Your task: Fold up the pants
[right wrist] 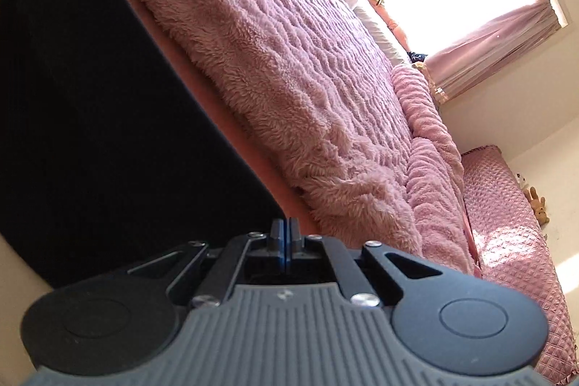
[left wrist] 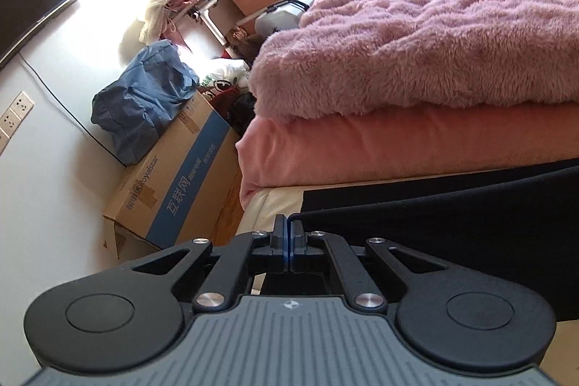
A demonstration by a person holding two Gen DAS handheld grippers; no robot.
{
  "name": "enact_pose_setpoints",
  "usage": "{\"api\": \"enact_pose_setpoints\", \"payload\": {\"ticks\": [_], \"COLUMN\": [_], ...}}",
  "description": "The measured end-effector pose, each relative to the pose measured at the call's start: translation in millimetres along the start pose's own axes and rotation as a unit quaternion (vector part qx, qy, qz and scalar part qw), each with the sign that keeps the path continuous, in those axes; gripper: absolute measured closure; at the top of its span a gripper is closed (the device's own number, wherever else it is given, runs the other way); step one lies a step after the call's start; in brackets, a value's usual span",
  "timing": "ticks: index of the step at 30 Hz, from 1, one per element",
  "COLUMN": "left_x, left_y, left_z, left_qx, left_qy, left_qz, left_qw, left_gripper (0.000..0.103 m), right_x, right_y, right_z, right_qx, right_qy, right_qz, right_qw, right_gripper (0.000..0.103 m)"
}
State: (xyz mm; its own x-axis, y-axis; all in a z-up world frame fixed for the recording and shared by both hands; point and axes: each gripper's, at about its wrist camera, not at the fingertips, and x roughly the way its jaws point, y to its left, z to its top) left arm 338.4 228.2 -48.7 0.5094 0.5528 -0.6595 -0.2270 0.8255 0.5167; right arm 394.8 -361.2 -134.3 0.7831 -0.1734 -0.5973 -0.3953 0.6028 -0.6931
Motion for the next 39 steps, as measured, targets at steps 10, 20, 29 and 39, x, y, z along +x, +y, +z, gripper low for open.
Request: {"api": "enact_pose_setpoints", "payload": {"ticks": [10,20,29,39], "left_x": [68.4,90.2,79.9,92.1], "left_y": [-61.9,-76.8,-73.1,-88.5], "left_z": [15.5,22.0,37.3,34.7], "left_qx": [0.1,0.104,0.064,0.075], "left_qy": [0.031,0.037,0.028,0.033], "left_qz": [0.041,0.055,0.064,0.068], "left_qw": [0.9936,0.9923,0.9955,0.9943], "left_gripper": [0.102,0.102,0.102,0.102], "right_x": [88.8,110.2,103.3,101.3], "right_y": [42.6,56.8,54.7,42.2], "right_z": [0.7,-6.7,1.0,-5.0], "right_qx": [0.0,0.017,0.036,0.109], "right_qy": [0.041,0.037,0.037,0.043], "right_qz": [0.003,-0.014,-0.052,-0.051], "right_qw": [0.999,0.999,0.997,0.992], "right_gripper": [0.103,0.103,0.103,0.07]}}
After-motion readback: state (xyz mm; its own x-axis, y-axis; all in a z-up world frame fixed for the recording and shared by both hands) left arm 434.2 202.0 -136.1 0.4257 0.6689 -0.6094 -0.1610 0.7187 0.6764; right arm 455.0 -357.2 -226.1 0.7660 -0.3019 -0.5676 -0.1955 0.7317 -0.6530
